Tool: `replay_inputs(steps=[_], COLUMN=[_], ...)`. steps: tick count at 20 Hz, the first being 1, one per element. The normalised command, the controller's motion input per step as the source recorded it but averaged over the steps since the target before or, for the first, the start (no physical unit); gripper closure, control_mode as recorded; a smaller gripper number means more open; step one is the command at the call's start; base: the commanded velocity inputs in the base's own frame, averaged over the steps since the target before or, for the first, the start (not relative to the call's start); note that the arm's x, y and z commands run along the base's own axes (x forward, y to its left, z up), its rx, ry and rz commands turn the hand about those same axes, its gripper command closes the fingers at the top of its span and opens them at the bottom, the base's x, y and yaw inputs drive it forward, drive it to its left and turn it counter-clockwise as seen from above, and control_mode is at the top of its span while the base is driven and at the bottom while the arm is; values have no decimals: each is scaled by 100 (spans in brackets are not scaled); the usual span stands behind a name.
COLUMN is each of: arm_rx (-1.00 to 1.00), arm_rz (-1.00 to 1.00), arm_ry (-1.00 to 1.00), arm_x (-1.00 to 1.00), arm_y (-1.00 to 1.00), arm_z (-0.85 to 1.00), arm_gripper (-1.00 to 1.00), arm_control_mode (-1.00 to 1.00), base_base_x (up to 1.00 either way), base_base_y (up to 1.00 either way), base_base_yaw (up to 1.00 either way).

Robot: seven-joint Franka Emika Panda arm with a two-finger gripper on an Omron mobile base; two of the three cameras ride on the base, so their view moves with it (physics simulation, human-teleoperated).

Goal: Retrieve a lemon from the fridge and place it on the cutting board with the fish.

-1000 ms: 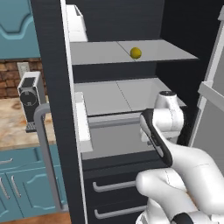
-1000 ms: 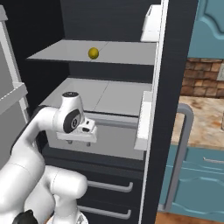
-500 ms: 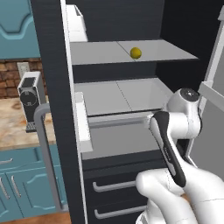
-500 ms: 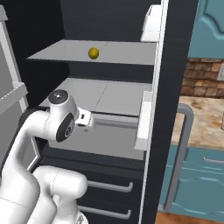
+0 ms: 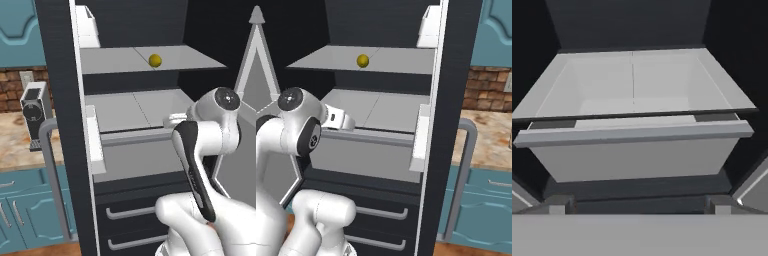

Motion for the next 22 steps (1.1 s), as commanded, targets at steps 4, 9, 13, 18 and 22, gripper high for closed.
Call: replay_inputs(steps=[4, 9, 13, 18, 22], arm_rx=[6, 3, 3, -12, -22], arm_rz=[-13, -6, 0, 6, -2], arm_ry=[-19, -31, -29, -15, -1], arm_x=[-39, -23, -10, -2, -6], arm_y=[0, 1, 11, 21, 10], arm_z=[88, 92, 92, 81, 47], arm_gripper=[-100, -100, -100, -100, -100], arm_control_mode=[-100, -100, -100, -100, -100], base_base_x=[0, 0, 0, 0, 0], base_base_y=[0, 0, 0, 0, 0], base_base_yaw=[0, 0, 0, 0, 0])
